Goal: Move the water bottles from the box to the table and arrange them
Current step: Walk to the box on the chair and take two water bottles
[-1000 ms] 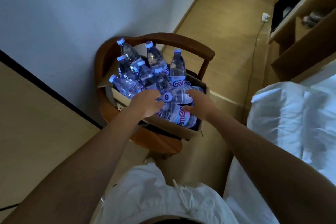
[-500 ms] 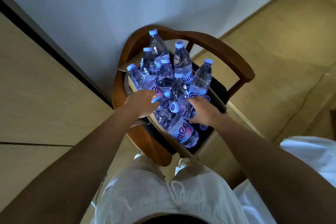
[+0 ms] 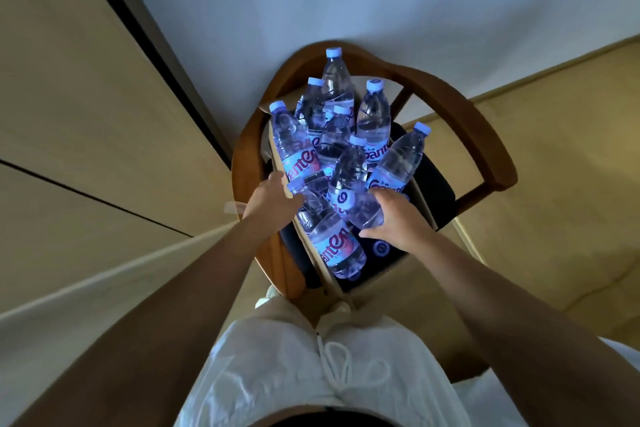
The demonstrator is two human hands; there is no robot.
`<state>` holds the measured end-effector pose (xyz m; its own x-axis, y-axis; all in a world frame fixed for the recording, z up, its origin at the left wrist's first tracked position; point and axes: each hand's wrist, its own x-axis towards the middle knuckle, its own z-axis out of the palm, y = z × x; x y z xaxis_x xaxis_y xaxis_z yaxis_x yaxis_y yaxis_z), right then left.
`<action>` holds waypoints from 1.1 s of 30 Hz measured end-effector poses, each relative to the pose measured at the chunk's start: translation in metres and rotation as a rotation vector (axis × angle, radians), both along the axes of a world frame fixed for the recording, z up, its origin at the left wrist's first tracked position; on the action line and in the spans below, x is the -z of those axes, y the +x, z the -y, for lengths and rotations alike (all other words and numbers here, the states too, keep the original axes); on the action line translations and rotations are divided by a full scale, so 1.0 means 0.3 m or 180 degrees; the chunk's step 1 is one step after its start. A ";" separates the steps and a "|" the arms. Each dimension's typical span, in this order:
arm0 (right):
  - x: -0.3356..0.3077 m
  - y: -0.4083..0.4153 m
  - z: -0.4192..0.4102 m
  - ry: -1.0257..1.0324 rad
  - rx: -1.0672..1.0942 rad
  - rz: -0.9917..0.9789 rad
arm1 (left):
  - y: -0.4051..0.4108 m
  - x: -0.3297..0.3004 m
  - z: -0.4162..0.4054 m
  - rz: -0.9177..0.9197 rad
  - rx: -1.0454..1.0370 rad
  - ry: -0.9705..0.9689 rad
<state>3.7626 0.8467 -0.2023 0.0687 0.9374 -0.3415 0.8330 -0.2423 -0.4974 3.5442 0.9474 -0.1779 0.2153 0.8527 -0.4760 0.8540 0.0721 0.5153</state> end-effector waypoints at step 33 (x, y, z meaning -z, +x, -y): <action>-0.047 -0.076 0.107 0.0643 0.1297 -0.1369 | 0.083 0.056 0.154 0.1264 -0.1532 -0.0310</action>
<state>3.7397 0.8148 -0.1883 0.3300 0.9138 -0.2367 0.4087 -0.3644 -0.8368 3.5692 0.9012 -0.1946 -0.0056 0.8549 -0.5188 0.4592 0.4631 0.7581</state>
